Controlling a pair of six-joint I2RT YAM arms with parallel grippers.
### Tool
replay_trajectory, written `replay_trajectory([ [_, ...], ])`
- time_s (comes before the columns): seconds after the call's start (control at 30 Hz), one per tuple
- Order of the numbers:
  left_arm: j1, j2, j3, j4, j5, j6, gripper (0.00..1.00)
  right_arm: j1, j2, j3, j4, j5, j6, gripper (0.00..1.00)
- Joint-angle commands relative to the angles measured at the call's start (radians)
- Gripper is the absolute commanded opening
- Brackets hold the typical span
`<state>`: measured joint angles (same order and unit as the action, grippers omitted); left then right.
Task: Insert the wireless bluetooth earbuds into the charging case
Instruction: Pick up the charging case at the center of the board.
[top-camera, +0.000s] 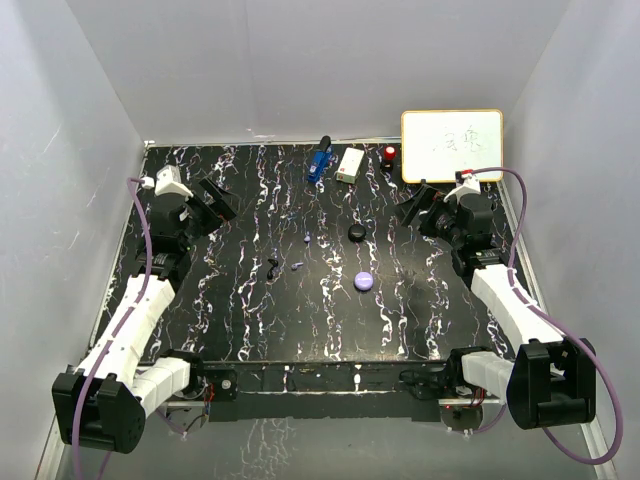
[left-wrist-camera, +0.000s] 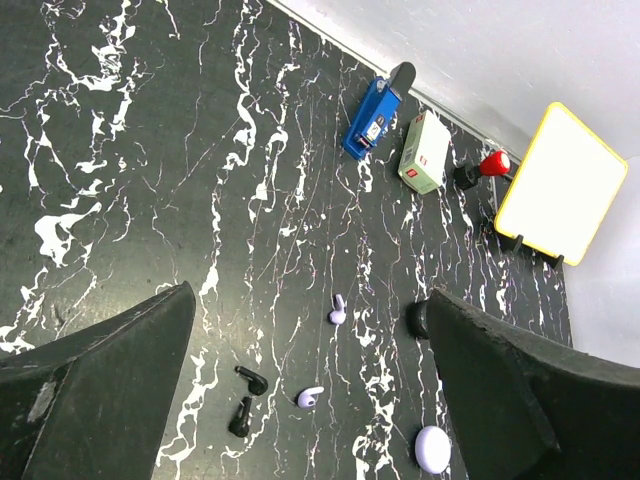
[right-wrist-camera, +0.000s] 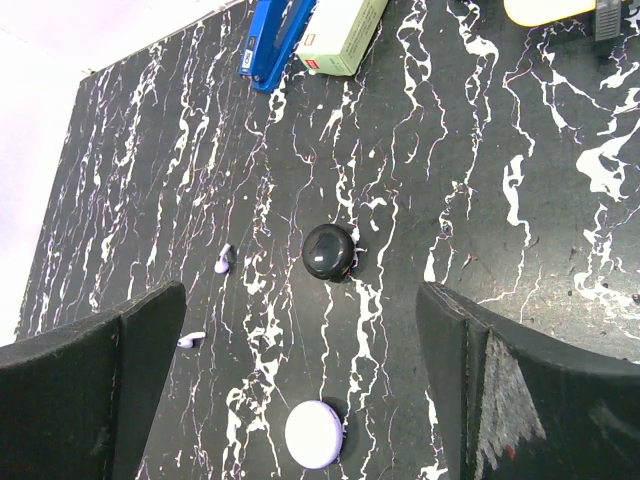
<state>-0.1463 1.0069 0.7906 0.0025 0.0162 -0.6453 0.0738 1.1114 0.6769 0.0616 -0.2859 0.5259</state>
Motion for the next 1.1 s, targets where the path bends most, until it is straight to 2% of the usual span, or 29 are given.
replay_trajectory([
  [0.0,0.001,-0.027,0.010,0.035,0.031,0.017,0.99,0.001,-0.036,0.026,0.025,0.017,-0.009,0.98],
  [0.37,0.001,-0.057,-0.003,0.029,0.033,0.016,0.99,0.002,-0.038,0.031,0.005,0.021,-0.027,0.98],
  [0.77,0.001,0.005,0.023,-0.002,0.109,0.038,0.99,0.010,-0.009,0.063,-0.069,0.036,-0.081,0.98],
  [0.93,-0.007,0.036,0.032,0.009,0.139,0.041,0.97,0.079,0.037,0.092,-0.105,0.092,-0.111,0.98],
  [1.07,-0.037,0.081,0.039,0.018,0.145,0.045,0.96,0.193,0.114,0.141,-0.149,0.215,-0.147,0.98],
])
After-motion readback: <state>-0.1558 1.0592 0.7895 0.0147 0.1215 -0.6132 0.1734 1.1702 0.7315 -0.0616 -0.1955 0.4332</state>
